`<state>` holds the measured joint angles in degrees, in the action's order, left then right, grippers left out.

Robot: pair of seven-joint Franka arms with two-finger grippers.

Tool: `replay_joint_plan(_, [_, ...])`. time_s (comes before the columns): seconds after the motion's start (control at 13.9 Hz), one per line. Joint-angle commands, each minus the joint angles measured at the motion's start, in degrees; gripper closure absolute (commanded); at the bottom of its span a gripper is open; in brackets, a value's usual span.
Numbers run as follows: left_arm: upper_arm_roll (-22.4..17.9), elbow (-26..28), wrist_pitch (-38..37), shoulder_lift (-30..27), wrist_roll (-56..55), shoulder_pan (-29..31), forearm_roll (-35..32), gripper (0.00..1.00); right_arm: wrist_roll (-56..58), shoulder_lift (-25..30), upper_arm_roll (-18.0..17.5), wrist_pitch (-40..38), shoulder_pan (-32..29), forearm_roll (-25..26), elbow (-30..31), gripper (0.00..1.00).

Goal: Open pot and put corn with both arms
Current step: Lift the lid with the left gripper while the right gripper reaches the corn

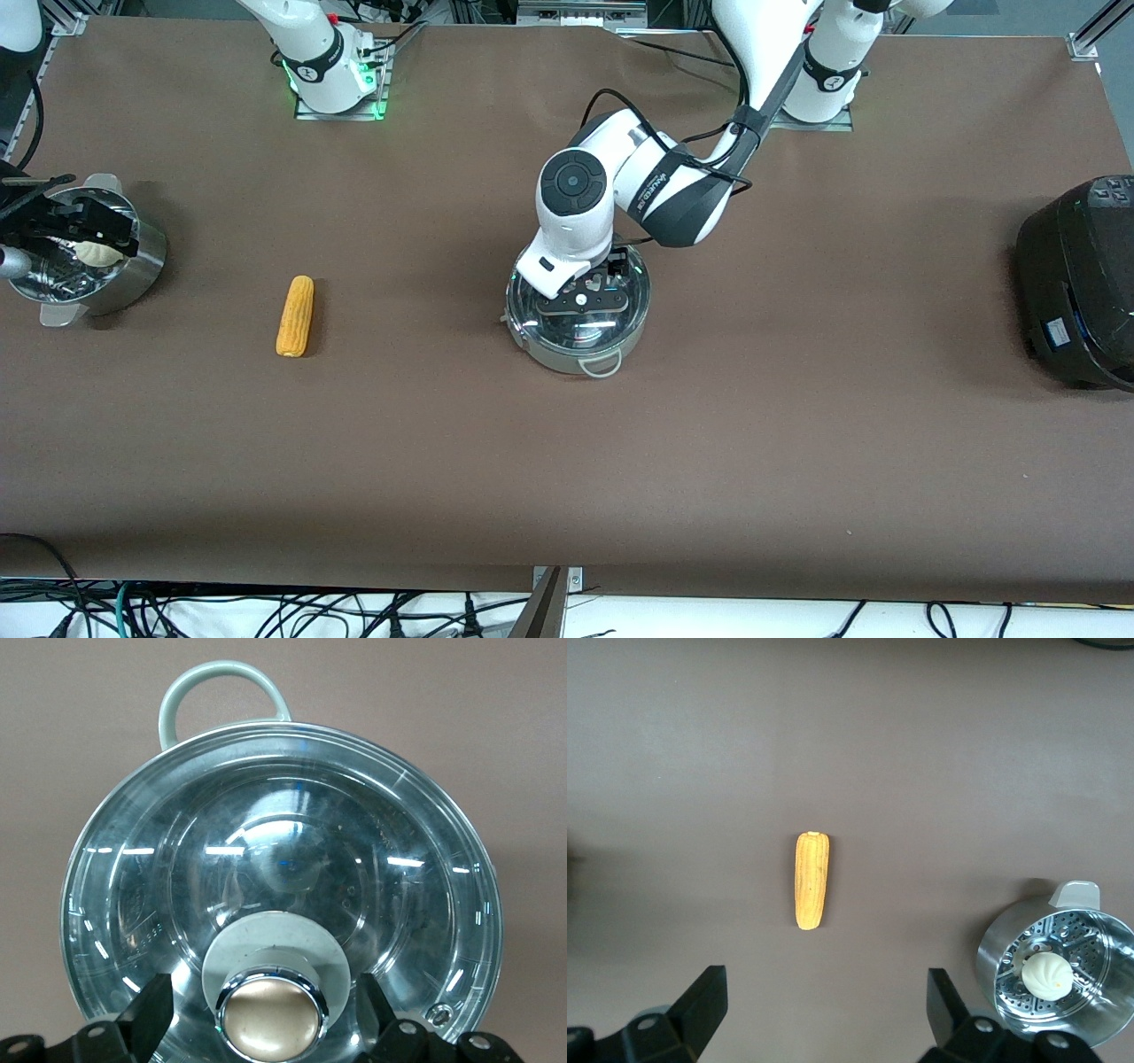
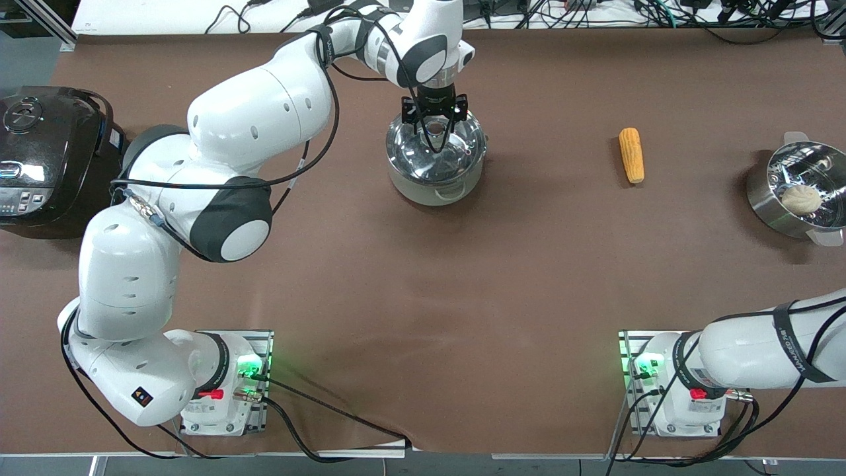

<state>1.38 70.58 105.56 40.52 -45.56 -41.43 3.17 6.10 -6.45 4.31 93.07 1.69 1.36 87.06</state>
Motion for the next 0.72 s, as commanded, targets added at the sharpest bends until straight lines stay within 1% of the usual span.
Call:
replay_joint_plan(0.0, [-0.76,0.34,0.61,0.08,-0.05,-0.67,0.79,0.28,0.05,0.47,0.35,-0.78,-0.2,-0.92,-0.92,0.0])
replay_joint_plan(0.07, [-0.76,0.34,0.61,0.08,-0.05,-0.67,1.14,0.43,0.14,0.47,0.26,-0.78,-0.2,-0.92,-0.92,0.0])
replay_joint_plan(0.22, [-0.76,0.34,0.53,0.08,-0.14,-0.59,1.23,0.68,0.14,0.47,0.08,-0.78,-0.2,-1.01,-0.92,0.0])
replay_joint_plan(0.29, [-0.76,0.34,0.44,0.08,-0.14,-0.67,1.32,0.75,0.22,0.56,0.08,-0.78,-0.2,-0.92,-0.84,0.0])
replay_joint_plan(0.36, [-0.76,0.43,0.26,0.08,-0.14,-0.67,1.32,0.79,0.22,0.56,0.08,-0.87,-0.2,-1.01,-0.92,0.0])
replay_joint_plan(0.5, [-0.76,0.26,0.17,-0.09,0.65,-0.59,1.23,0.79,0.31,0.56,0.08,-0.87,-0.2,-1.01,-0.92,0.0])
replay_joint_plan(0.65, [-0.85,-0.36,-0.7,-1.58,0.65,0.46,1.32,0.79,0.31,0.56,0.08,-0.87,-0.2,-1.01,-0.92,0.0])
